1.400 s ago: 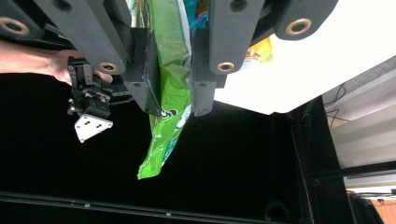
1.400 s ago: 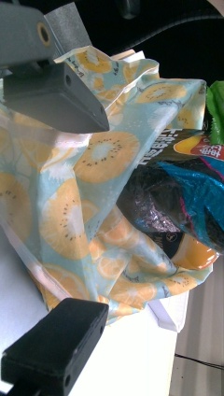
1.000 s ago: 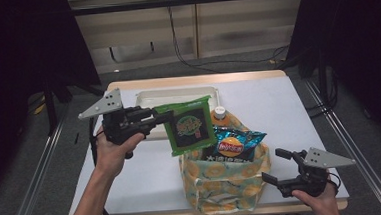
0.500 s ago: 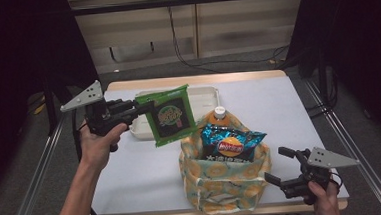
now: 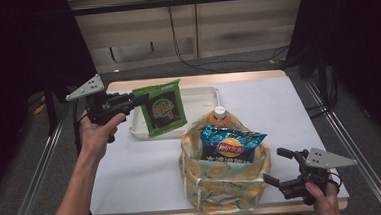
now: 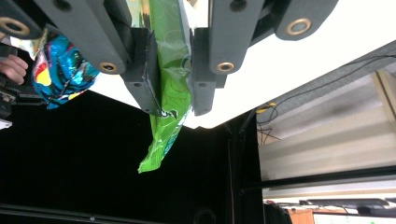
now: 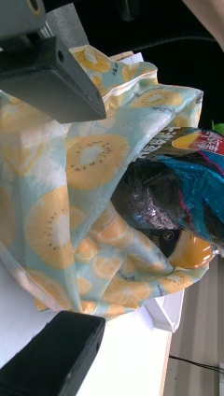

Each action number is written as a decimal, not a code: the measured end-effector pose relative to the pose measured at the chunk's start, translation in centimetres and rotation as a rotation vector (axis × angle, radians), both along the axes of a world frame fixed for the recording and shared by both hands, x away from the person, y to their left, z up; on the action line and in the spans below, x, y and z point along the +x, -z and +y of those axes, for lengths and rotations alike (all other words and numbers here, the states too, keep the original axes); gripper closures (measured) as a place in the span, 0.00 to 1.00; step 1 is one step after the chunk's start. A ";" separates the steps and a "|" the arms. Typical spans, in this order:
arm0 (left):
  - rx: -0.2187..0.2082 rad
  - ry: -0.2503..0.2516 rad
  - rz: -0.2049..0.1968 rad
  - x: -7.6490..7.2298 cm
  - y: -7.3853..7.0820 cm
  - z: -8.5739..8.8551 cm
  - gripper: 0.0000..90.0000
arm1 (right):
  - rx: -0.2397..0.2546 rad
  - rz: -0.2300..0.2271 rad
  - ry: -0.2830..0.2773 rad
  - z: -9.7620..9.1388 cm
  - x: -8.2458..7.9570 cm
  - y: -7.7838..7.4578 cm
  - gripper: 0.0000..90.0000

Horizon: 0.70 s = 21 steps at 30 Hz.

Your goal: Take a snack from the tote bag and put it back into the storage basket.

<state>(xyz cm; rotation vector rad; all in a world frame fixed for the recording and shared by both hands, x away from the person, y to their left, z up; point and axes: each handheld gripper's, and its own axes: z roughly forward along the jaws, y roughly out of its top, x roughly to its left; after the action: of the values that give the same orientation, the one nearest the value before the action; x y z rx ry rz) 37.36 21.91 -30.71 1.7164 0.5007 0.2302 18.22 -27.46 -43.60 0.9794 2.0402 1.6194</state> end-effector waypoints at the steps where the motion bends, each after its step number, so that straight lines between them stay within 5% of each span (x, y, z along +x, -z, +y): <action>1: -0.007 0.007 0.004 0.6 0.4 -0.3 0.84 | 0.000 0.001 0.003 -0.1 0.0 0.0 0.02; 21: 0.033 -0.050 0.079 6.9 5.0 -2.8 0.83 | 0.022 0.016 0.007 -0.5 -0.1 0.2 0.02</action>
<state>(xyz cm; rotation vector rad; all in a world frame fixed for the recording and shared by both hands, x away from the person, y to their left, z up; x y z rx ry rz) 44.25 19.07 -35.72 1.7518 0.6015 0.2088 18.11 -28.00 -43.79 1.0095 2.0313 1.6381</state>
